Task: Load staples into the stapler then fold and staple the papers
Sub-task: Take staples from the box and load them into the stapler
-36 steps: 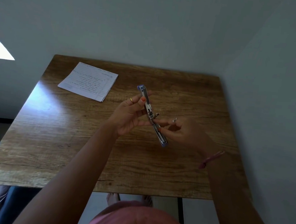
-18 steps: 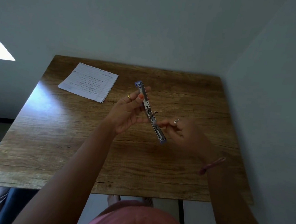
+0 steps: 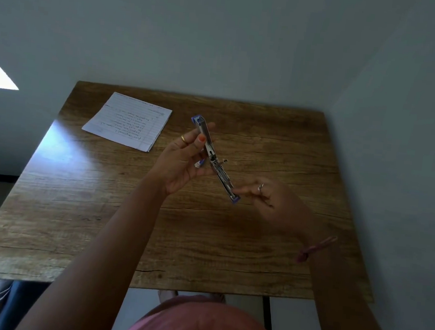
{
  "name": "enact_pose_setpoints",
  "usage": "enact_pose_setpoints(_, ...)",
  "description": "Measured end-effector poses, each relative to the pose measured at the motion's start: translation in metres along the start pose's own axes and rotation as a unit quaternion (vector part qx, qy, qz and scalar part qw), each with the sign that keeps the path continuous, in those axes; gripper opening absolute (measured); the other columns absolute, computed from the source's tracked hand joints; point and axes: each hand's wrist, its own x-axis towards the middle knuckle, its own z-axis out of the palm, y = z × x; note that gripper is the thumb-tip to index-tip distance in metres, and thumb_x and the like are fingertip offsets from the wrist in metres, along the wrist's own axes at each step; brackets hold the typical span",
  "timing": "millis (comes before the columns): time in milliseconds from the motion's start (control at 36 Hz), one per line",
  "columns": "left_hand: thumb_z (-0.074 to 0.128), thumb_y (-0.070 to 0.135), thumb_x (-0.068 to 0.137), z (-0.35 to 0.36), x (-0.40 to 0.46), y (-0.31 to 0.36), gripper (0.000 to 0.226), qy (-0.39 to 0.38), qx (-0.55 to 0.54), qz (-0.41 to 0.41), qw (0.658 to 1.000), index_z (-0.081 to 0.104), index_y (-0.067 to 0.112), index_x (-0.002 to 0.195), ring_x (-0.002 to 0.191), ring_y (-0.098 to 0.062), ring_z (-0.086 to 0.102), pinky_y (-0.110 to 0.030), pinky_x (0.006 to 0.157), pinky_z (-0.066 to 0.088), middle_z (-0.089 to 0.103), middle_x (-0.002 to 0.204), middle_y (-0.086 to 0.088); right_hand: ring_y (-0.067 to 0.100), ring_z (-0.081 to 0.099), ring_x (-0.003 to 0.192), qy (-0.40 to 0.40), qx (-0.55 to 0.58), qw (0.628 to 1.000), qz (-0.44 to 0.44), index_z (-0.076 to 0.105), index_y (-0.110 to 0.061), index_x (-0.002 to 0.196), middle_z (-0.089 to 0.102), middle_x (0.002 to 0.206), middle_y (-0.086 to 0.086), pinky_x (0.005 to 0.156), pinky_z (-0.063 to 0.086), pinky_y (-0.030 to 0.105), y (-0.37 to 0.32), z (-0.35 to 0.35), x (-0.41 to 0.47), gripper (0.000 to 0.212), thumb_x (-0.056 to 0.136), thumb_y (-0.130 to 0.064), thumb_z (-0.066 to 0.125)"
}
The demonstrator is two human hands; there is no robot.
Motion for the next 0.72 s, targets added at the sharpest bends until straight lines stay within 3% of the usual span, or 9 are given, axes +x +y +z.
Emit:
enact_pose_setpoints(83,0.056,0.022,0.090,0.000,0.002,0.000,0.030,0.006,0.008,0.003,1.000,0.068,0.026,0.117,0.112,-0.039,0.043,-0.045,0.074,0.057,0.051,0.097,-0.007,0.008,0.058,0.064,0.011,-0.007,1.000,0.013,0.070,-0.025,0.109,0.061,0.105,-0.020,0.050,0.043,0.019,0.004,-0.001,0.000,0.034,0.093,-0.005,0.048)
enact_pose_setpoints(222,0.056,0.022,0.091,-0.001,0.004,-0.001,0.030,0.003,0.003,0.005,1.000,0.067,0.025,0.119,0.112,-0.038,0.044,-0.044,0.075,0.057,0.050,0.098,-0.007,0.032,0.066,0.080,0.052,0.027,0.998,0.001,0.068,-0.024,0.112,0.064,0.104,-0.012,0.070,0.054,0.051,0.000,0.002,0.007,0.030,0.095,-0.008,0.049)
enact_pose_setpoints(250,0.057,0.023,0.091,-0.001,0.005,0.000,0.031,0.004,0.005,0.005,1.000,0.067,0.025,0.120,0.110,-0.036,0.046,-0.044,0.075,0.056,0.051,0.097,-0.007,0.030,0.066,0.080,0.051,0.032,0.998,0.001,0.067,-0.023,0.113,0.063,0.105,-0.011,0.069,0.055,0.050,-0.001,0.003,0.009,0.029,0.095,-0.008,0.049)
enact_pose_setpoints(389,0.056,0.022,0.091,-0.003,0.006,0.003,0.033,-0.002,0.001,0.014,1.000,0.064,0.024,0.123,0.092,-0.020,0.061,-0.041,0.071,0.058,0.055,0.094,-0.004,-0.006,0.060,0.088,0.050,0.045,0.998,-0.008,0.066,-0.016,0.117,0.057,0.105,-0.023,0.069,0.047,0.012,0.002,0.007,0.014,0.032,0.093,-0.002,0.051)
enact_pose_setpoints(500,0.056,0.021,0.093,-0.007,0.007,0.004,0.030,0.010,-0.015,0.031,0.999,0.066,0.024,0.121,0.090,-0.019,0.063,-0.041,0.066,0.059,0.056,0.093,-0.002,-0.003,0.062,0.077,0.065,0.079,0.994,-0.026,0.067,-0.019,0.115,0.060,0.106,-0.023,0.058,0.044,0.011,0.008,0.006,0.009,0.038,0.090,0.003,0.050)
enact_pose_setpoints(584,0.055,0.021,0.094,-0.010,0.006,0.003,0.027,0.016,-0.015,0.042,0.999,0.068,0.026,0.117,0.089,-0.019,0.066,-0.041,0.066,0.059,0.063,0.089,0.003,0.023,0.062,0.070,0.060,0.098,0.993,-0.005,0.068,-0.037,0.106,0.063,0.105,-0.027,0.054,0.048,0.035,0.013,0.005,0.009,0.041,0.092,-0.002,0.051)
enact_pose_setpoints(611,0.053,0.021,0.095,-0.010,0.006,0.003,0.027,0.018,-0.014,0.045,0.999,0.069,0.026,0.116,0.089,-0.019,0.067,-0.041,0.065,0.059,0.065,0.089,0.004,0.025,0.062,0.070,0.063,0.111,0.992,0.003,0.068,-0.039,0.103,0.064,0.105,-0.026,0.053,0.047,0.035,0.014,0.005,0.009,0.039,0.093,-0.005,0.051)
enact_pose_setpoints(667,0.053,0.020,0.095,-0.009,0.005,0.002,0.027,0.020,-0.014,0.047,0.999,0.069,0.026,0.117,0.089,-0.020,0.068,-0.041,0.065,0.059,0.064,0.091,0.003,0.008,0.065,0.077,0.086,0.158,0.983,0.026,0.068,-0.039,0.100,0.068,0.101,-0.021,0.060,0.047,0.017,0.012,0.005,0.010,0.031,0.093,-0.014,0.051)
enact_pose_setpoints(723,0.055,0.022,0.093,-0.007,0.005,0.001,0.029,0.025,-0.009,0.045,0.999,0.067,0.025,0.118,0.091,-0.021,0.064,-0.043,0.066,0.058,0.058,0.093,0.000,0.001,0.066,0.091,0.117,0.212,0.968,0.072,0.067,-0.040,0.098,0.070,0.099,-0.016,0.074,0.050,0.017,0.007,0.004,0.015,0.021,0.093,-0.024,0.054)
